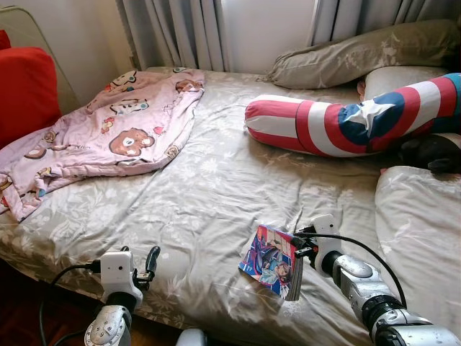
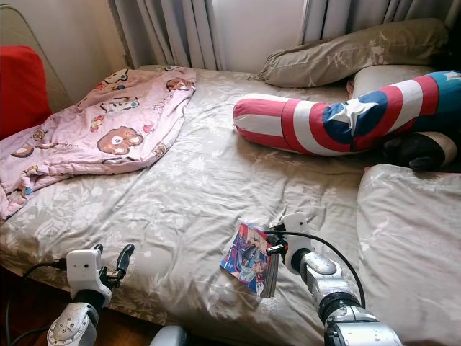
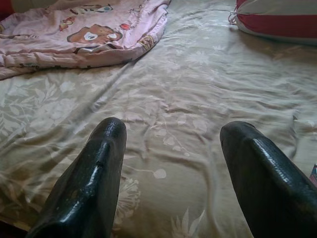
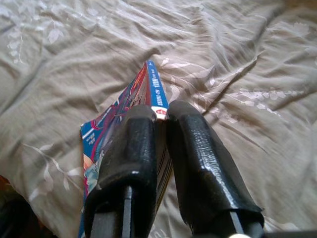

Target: Clean up the room

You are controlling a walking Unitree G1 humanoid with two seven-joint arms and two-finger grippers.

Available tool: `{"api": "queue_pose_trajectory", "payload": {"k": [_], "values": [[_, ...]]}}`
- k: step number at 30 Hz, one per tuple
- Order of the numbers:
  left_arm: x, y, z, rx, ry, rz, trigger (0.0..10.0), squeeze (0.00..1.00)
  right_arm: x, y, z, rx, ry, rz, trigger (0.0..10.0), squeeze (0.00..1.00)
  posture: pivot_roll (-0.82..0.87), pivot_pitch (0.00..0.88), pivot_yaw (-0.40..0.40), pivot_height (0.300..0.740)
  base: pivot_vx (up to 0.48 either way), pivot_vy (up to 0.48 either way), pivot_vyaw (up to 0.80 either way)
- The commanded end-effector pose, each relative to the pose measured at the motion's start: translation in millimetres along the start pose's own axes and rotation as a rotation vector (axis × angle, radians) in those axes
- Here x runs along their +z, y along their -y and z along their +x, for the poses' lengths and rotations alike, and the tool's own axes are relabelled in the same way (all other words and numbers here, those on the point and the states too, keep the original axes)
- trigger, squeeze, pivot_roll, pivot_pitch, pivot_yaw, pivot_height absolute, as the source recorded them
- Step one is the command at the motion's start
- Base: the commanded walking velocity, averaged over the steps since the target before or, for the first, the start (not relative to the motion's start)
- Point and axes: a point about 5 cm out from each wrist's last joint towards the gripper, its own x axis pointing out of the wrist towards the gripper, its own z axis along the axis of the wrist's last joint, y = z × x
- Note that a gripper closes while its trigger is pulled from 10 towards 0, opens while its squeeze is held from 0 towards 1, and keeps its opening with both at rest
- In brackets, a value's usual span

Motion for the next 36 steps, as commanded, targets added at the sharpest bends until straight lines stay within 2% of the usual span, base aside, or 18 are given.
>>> {"api": "queue_pose_trajectory", "payload": {"k": [1,5,6,10,12,13,14,15,17,18,22,23,24,31,34,36], "values": [[1,-3.6,-0.9,-0.002,-0.004,0.009,10.0,0.0,8,-0.4,1.9,0.007,0.011,-0.021,10.0,0.3,0.13,0.032,0.057,0.65,0.0,0.0,0.0],[1,-3.7,-1.0,0.0,-0.004,0.009,10.0,0.0,9,-0.9,2.7,-0.002,0.007,-0.053,10.0,0.31,0.13,0.032,0.057,0.65,0.0,0.0,0.0],[1,-3.8,-1.2,0.0,-0.005,0.009,10.0,0.0,11,-0.6,3.1,-0.014,0.007,-0.067,10.0,0.42,0.13,0.032,0.057,0.65,0.0,0.0,0.0],[1,-3.4,-0.8,0.001,-0.006,0.008,10.0,0.0,16,-1.4,4.9,-0.032,0.009,-0.118,10.0,0.43,0.14,0.027,0.055,0.65,0.0,0.0,0.0],[1,-3.4,-0.8,0.001,-0.006,0.008,10.0,0.0,20,-1.8,6.2,-0.045,0.011,-0.149,10.0,0.51,0.14,0.027,0.054,0.65,0.0,0.0,0.0],[1,-3.3,-0.9,0.001,-0.007,0.008,10.0,0.0,21,-0.8,6.3,-0.063,0.008,-0.165,10.0,0.6,0.14,0.027,0.054,0.65,0.0,0.0,0.0],[1,-3.2,-1.0,0.001,-0.007,0.008,10.0,0.0,22,0.0,6.4,-0.075,0.006,-0.174,10.0,0.6,0.14,0.027,0.053,0.65,0.0,0.0,0.0],[1,-3.1,-1.1,0.001,-0.007,0.008,10.0,0.0,23,1.0,6.4,-0.088,0.009,-0.179,10.0,0.82,0.14,0.027,0.053,0.65,0.0,0.0,0.0],[1,-3.1,-1.2,0.002,-0.007,0.007,10.0,0.0,27,2.2,6.8,-0.109,0.02,-0.177,10.0,0.97,0.14,0.027,0.053,0.65,0.0,0.0,0.0],[1,-3.1,-1.3,0.002,-0.008,0.007,10.0,0.0,29,2.6,6.9,-0.114,0.02,-0.184,10.0,1.0,0.14,0.027,0.053,0.65,0.0,0.0,0.0],[1,-2.9,-1.5,0.002,-0.01,0.007,10.0,0.0,32,4.8,6.8,-0.148,0.023,-0.22,10.0,1.0,0.14,0.029,0.052,0.65,0.0,0.0,0.0],[0,-2.6,-1.7,0.001,-0.012,0.006,10.0,0.0,35,6.6,6.6,-0.173,0.033,-0.226,10.0,0.69,0.14,0.028,0.052,0.65,0.0,0.0,0.0],[0,-2.2,-1.8,0.0,-0.013,0.004,10.0,0.0,39,9.7,6.0,-0.214,0.052,-0.235,10.0,0.0,0.14,0.028,0.051,0.65,0.0,0.0,0.0],[-2,-0.9,-1.3,0.001,-0.018,-0.004,10.0,0.0,44,9.3,5.9,-0.241,0.122,-0.148,10.0,0.0,0.13,0.023,0.049,0.65,0.0,0.0,0.0],[-8,-1.1,-0.6,0.014,-0.046,-0.015,10.0,0.0,26,3.3,6.2,-0.234,0.106,-0.037,10.0,0.0,0.11,0.011,0.043,0.65,0.0,0.0,0.0],[-10,-0.5,-0.4,0.017,-0.055,-0.019,10.0,0.0,16,0.6,5.7,-0.231,0.092,-0.017,10.0,0.0,0.11,0.01,0.042,0.65,0.0,0.0,0.0]]}}
